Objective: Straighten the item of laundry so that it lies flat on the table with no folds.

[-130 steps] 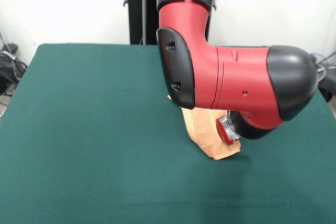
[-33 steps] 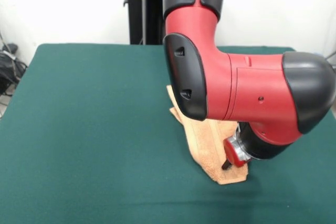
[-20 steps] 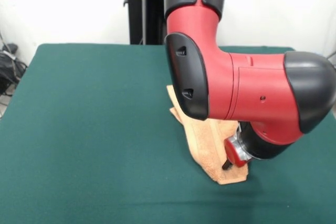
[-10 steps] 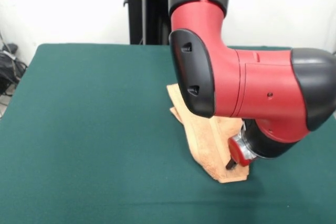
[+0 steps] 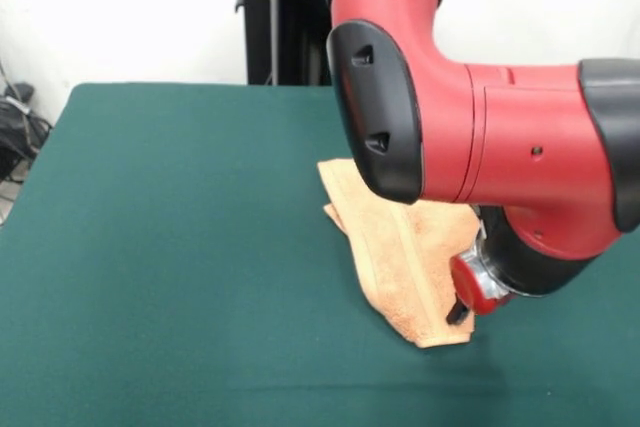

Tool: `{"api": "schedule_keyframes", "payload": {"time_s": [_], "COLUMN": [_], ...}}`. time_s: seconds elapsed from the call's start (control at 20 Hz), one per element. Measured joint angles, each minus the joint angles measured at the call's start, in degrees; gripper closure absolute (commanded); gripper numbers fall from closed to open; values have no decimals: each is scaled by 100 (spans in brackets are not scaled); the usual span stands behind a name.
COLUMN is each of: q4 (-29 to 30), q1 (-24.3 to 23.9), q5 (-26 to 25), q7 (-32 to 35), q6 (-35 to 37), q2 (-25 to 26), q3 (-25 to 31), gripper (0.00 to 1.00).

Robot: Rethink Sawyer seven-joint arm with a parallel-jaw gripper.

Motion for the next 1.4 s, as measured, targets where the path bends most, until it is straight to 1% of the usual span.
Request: {"api": "schedule_keyframes", "payload": {"time_s": [0.55, 1.0, 1.2, 1.4], "q4": [-21, -415, -517, -518], "q1": [47, -17, -189, -479], "q5": [192, 255, 268, 267], "q7": [0, 0, 0, 0], "q6": [279, 799, 945, 949], "q2": [-191, -167, -174, -195], "q3": [0, 1, 1, 0], "gripper": [0, 0, 0, 0]}}
